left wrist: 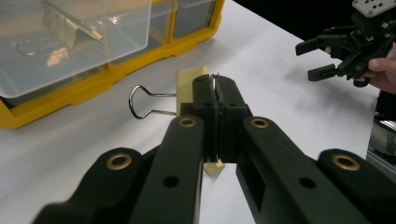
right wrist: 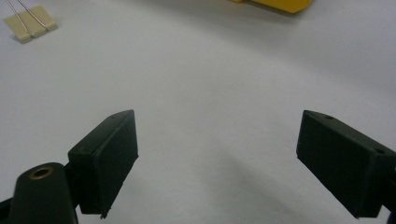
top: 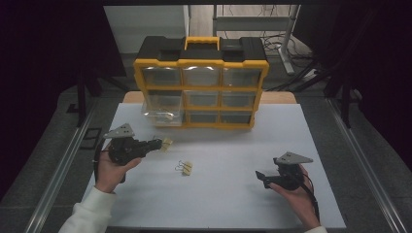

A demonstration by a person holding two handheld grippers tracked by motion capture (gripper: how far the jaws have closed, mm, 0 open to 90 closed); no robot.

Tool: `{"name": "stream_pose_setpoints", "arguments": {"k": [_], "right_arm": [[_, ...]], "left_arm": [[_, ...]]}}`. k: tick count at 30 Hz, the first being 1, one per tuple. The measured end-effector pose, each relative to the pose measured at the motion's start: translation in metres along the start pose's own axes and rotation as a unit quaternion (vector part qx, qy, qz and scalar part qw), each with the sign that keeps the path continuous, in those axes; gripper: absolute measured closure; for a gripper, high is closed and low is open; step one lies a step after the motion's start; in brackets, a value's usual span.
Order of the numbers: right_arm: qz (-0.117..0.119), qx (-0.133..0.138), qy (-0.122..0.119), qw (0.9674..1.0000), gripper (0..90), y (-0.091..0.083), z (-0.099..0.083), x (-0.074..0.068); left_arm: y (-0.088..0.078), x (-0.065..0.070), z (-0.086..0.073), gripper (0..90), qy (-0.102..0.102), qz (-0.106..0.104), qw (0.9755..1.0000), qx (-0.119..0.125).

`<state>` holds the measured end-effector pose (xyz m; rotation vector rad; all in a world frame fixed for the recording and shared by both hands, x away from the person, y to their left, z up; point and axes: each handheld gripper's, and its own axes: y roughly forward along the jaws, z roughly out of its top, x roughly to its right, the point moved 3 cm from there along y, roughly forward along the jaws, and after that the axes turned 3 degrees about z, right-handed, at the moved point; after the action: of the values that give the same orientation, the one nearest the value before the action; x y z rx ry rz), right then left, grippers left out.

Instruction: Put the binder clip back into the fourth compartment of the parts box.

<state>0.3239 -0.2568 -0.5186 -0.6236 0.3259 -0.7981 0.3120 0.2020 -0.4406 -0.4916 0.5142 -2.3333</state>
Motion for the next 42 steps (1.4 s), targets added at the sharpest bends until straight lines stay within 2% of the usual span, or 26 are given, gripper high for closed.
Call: {"name": "stream_pose_setpoints", "arguments": {"k": [32,42], "right_arm": [[-0.002,0.006,0.001,1.0000,13.3,-0.003,0.002,0.000],[-0.003,0.005,0.001,1.0000,13.3,-0.003,0.003,0.000]], "left_arm": [[-0.004,-0.001,0.012,88.5,0.004,0.008,0.9998,0.020],[-0.009,-0.002,0.019,88.5,0.006,0.012,0.9993,0.034]]}}
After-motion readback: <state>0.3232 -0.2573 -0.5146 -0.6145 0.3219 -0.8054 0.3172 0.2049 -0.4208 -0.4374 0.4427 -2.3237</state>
